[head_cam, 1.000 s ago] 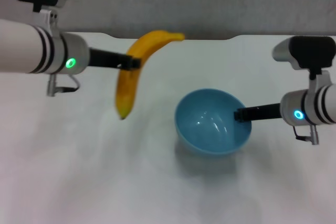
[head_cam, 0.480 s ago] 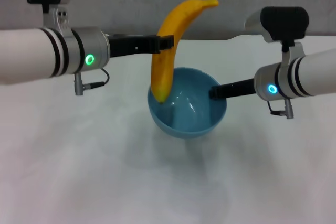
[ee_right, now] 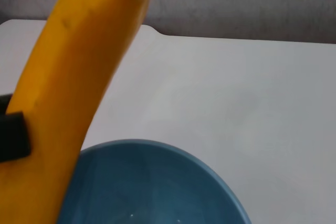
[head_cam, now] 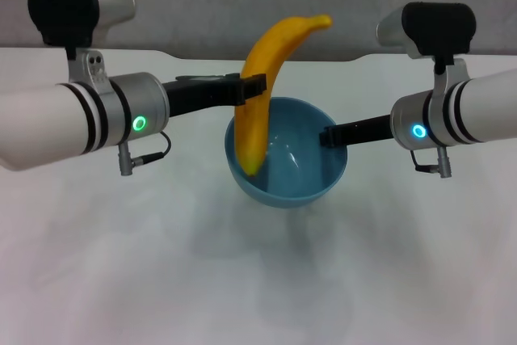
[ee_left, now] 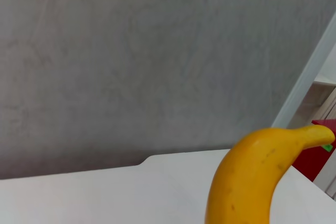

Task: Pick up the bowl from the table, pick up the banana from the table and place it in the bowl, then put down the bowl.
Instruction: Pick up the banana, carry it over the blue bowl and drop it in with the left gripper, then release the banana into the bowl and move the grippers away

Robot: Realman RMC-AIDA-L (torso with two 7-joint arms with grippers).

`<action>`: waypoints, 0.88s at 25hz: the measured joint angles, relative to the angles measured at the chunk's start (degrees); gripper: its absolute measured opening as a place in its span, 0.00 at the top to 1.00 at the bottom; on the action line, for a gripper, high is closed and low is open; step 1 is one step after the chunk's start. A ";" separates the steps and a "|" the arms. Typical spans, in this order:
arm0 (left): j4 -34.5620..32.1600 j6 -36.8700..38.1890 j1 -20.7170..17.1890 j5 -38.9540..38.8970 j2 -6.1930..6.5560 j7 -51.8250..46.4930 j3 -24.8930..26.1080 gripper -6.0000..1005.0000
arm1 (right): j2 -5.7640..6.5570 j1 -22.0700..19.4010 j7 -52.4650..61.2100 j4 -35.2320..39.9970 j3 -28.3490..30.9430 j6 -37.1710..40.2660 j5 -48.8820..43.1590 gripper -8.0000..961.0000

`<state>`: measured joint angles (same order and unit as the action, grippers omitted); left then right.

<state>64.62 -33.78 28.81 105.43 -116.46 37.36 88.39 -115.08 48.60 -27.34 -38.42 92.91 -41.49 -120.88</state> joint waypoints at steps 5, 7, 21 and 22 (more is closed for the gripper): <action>-2.42 0.31 0.20 -2.24 0.00 2.16 -0.24 0.56 | 0.03 0.39 0.00 -0.08 0.01 0.00 -0.04 0.96; -3.40 0.36 0.29 -3.13 0.00 3.29 -0.69 0.55 | 0.03 0.41 0.00 -0.08 0.00 0.00 -0.09 0.96; -3.26 0.50 -0.23 -3.30 0.14 5.80 -0.22 0.18 | 0.05 -0.17 0.04 0.37 0.62 0.33 -0.26 0.96; -3.01 0.40 -0.37 -3.22 0.29 5.91 0.39 0.15 | 0.15 -0.50 -0.04 0.44 1.04 0.38 -0.55 0.96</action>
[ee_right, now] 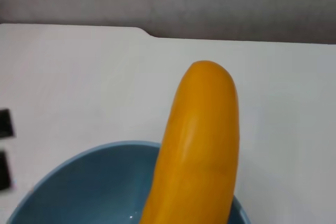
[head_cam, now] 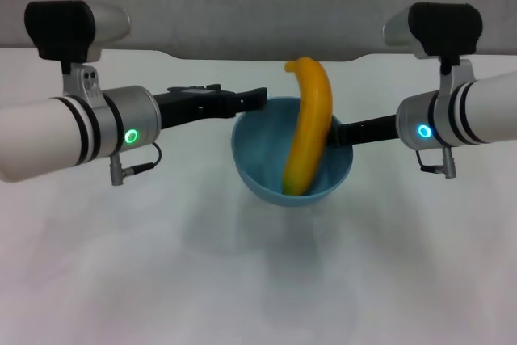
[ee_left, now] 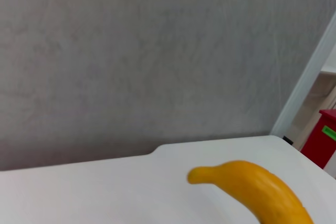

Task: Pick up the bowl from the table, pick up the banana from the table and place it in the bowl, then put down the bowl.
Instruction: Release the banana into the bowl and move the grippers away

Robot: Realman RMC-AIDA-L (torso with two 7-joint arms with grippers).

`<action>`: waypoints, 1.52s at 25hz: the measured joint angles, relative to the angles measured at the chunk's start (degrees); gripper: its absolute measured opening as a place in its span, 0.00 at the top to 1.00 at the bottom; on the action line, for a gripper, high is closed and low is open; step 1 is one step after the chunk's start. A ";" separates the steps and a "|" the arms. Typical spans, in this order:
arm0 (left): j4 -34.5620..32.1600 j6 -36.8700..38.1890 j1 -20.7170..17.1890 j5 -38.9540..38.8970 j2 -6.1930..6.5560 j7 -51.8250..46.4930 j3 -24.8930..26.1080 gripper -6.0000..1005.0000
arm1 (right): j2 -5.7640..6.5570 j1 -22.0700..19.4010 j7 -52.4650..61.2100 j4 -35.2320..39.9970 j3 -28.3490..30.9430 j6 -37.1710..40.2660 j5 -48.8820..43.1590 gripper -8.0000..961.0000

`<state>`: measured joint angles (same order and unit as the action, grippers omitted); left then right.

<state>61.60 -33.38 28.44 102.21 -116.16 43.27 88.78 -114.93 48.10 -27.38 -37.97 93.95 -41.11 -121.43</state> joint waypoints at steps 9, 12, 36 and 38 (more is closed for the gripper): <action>-0.20 -0.08 0.12 9.43 0.28 2.01 7.71 0.10 | 0.19 -0.29 -0.09 0.04 4.70 -1.81 -4.74 0.96; -0.25 -0.30 0.31 13.92 0.22 1.37 10.20 0.10 | 0.35 2.07 -0.10 0.54 8.57 -3.78 -9.42 0.96; -0.71 2.63 2.09 21.27 0.40 -0.35 13.72 0.11 | -0.74 15.74 -6.65 19.26 11.34 -8.55 -8.58 0.96; -0.89 3.03 1.83 21.28 0.46 -0.06 13.75 0.11 | -0.74 15.30 -6.74 19.42 10.15 -8.33 -7.44 0.96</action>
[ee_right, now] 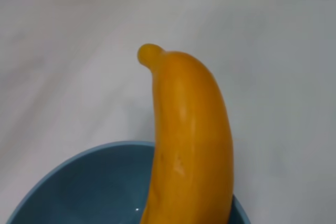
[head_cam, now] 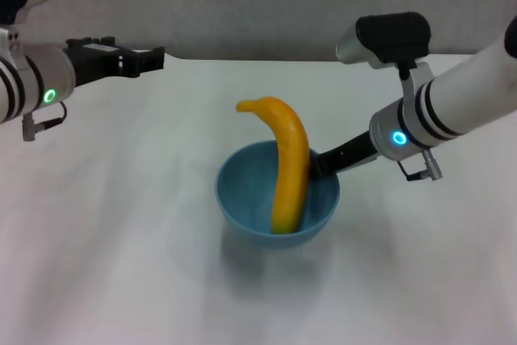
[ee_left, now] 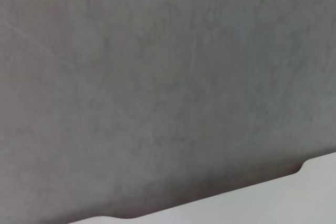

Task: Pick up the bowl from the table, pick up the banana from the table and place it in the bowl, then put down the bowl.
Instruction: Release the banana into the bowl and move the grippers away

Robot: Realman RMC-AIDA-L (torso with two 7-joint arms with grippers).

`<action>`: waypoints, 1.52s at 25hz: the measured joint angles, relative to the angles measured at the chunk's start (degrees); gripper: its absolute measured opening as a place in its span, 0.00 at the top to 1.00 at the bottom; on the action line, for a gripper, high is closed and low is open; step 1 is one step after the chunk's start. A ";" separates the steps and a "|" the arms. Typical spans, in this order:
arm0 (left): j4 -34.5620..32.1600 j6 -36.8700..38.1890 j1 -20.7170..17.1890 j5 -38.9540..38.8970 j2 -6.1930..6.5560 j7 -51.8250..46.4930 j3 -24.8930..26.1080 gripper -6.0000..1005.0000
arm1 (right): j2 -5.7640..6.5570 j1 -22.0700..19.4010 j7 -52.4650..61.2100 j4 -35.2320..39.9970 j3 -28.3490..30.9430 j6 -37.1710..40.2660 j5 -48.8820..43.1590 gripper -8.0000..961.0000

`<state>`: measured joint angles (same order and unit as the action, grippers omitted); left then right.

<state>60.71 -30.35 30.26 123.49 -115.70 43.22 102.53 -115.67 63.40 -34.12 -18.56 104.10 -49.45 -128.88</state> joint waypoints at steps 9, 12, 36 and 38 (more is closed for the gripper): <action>-0.75 8.17 -2.29 -0.45 -0.50 2.91 -1.45 0.11 | 0.00 -0.62 0.05 1.67 -1.35 0.06 0.37 0.96; -2.38 12.06 -2.64 -0.40 -0.50 4.23 -1.77 0.11 | 0.00 -0.85 0.05 1.69 -1.36 0.04 0.38 0.96; -8.79 50.14 -8.29 0.03 -0.55 9.59 -23.15 0.11 | -0.09 -2.37 0.21 3.12 -1.35 0.14 0.38 0.96; -10.16 53.38 -8.25 0.91 -0.50 9.70 -25.02 0.11 | -0.09 -2.58 0.22 3.12 -1.35 0.14 0.38 0.96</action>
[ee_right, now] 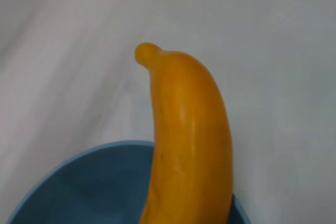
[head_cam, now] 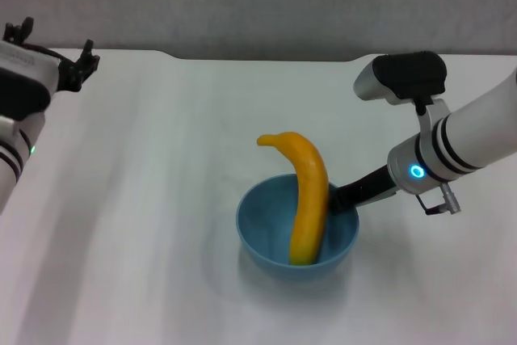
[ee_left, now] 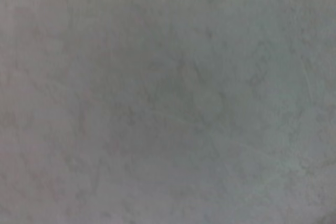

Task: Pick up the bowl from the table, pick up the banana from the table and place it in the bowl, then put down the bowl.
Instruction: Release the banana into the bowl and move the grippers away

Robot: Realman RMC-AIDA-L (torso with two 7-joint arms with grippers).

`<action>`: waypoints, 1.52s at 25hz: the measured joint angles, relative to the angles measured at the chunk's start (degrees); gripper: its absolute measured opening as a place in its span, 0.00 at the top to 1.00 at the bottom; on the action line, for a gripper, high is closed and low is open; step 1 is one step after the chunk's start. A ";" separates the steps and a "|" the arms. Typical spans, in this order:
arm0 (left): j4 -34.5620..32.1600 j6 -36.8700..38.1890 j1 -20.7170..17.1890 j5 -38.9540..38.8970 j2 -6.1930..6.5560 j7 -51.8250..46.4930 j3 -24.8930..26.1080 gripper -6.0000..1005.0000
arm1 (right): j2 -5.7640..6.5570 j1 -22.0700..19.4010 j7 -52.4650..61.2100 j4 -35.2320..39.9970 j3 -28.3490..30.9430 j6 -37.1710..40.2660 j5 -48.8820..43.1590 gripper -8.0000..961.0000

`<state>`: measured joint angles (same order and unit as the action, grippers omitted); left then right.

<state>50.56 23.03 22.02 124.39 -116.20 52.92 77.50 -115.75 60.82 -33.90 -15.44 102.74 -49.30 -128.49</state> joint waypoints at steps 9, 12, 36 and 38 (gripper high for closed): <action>-6.61 14.60 0.36 6.71 -0.10 -0.22 -8.36 0.11 | 0.00 -0.32 0.04 -0.02 0.00 0.16 0.00 0.96; -7.19 15.40 0.50 7.05 -0.09 -0.32 -8.93 0.11 | 0.00 -0.50 0.05 -0.03 0.00 0.57 0.00 0.96; -9.69 15.18 -0.13 6.64 -0.17 -5.59 -9.04 0.11 | -0.34 -6.46 -0.49 -7.62 -8.44 3.29 4.17 0.34; -10.15 15.23 -0.39 6.64 -0.17 -6.30 -8.99 0.11 | -0.16 -9.46 -0.46 -12.38 -10.31 3.23 6.30 0.24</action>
<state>40.40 38.26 21.63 131.04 -116.37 46.62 68.51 -115.91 51.36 -34.36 -27.81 92.44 -46.07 -122.19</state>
